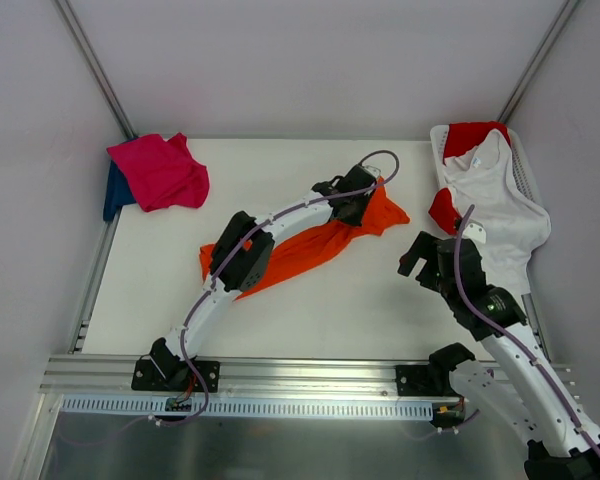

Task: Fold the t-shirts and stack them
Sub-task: Fold the tshirt

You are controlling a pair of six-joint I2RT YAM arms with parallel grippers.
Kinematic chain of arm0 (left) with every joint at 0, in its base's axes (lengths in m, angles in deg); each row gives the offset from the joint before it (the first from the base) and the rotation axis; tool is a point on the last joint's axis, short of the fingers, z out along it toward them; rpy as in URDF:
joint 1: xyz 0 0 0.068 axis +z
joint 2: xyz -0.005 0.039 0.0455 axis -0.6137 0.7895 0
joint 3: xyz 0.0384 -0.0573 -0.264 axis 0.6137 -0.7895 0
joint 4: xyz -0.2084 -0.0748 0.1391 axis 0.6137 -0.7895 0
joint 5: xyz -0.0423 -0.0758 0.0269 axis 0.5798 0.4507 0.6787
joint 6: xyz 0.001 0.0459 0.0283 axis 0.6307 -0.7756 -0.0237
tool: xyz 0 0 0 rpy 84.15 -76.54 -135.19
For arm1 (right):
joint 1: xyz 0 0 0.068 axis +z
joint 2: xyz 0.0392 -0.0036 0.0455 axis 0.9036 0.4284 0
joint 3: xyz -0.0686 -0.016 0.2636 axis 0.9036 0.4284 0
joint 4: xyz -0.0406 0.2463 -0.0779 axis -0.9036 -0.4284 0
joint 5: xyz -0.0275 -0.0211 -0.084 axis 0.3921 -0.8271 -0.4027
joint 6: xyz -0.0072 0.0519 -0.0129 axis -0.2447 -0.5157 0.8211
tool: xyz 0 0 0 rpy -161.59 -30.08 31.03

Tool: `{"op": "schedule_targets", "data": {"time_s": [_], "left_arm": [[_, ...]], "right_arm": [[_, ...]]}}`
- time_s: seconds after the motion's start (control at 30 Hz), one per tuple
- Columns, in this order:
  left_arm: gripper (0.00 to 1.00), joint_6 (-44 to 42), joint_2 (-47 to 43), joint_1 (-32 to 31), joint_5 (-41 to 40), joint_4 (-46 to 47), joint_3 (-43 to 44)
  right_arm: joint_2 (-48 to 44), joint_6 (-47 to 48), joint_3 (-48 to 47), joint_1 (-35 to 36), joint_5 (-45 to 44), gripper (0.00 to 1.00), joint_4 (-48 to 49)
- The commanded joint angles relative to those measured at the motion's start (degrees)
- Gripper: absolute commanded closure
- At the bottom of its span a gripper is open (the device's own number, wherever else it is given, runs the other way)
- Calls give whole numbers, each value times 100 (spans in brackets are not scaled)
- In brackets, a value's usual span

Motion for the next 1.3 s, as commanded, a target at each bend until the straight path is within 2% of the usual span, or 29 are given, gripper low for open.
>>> {"op": "schedule_targets", "data": {"time_s": [0.0,0.2,0.43,0.63,0.77,0.8,0.83,0.87,0.9,0.93,1.0,1.03,1.07,1.1,1.13,1.27], "left_arm": [[100,-651,86,143,-1842,-717,576],[100,-1337,472,626,-2775,-885,1393],[100,-1452,808,1601,-2645,-894,1781],[100,-1233,369,2129,-2574,-867,1492],[100,-1223,-306,2165,-2740,-841,1482],[93,-1267,-404,2165,-2767,-823,1508],[77,-1380,-492,2182,-2776,-815,1578],[34,-1433,-658,2191,-2794,-806,1579],[15,-1469,-721,2200,-2846,-806,1570],[3,-1504,-800,2235,-2907,-823,1483],[1,-1504,-1081,2270,-3135,-823,1255],[1,-1452,-1204,2305,-3180,-823,914],[1,-1391,-1484,2384,-3215,-823,711],[1,-1329,-1626,2437,-3216,-823,500],[1,-1189,-1784,2498,-3198,-815,71],[1,-951,-2434,2876,-3189,-815,-749]], "right_arm": [[101,47,-183,14,-104,0,44],[260,65,-148,23,-33,1,123],[225,109,-69,14,-112,1,96],[391,144,-183,14,19,1,219],[830,319,-455,23,851,0,885],[1223,355,-542,58,1089,1,1044],[1470,390,-743,93,1370,0,1220],[1760,381,-876,154,1878,1,1526],[2398,381,-1034,372,2187,1,1659],[2753,346,-1418,531,2451,0,1852],[3438,302,-1868,1048,2620,2,1985],[4059,302,-2088,1225,2699,11,2082],[4344,293,-2543,1393,2778,51,2205],[4617,293,-2773,1647,2814,80,2249],[5159,206,-3019,1745,2945,100,2232],[6024,-137,-3742,2123,3289,99,2478]]}}
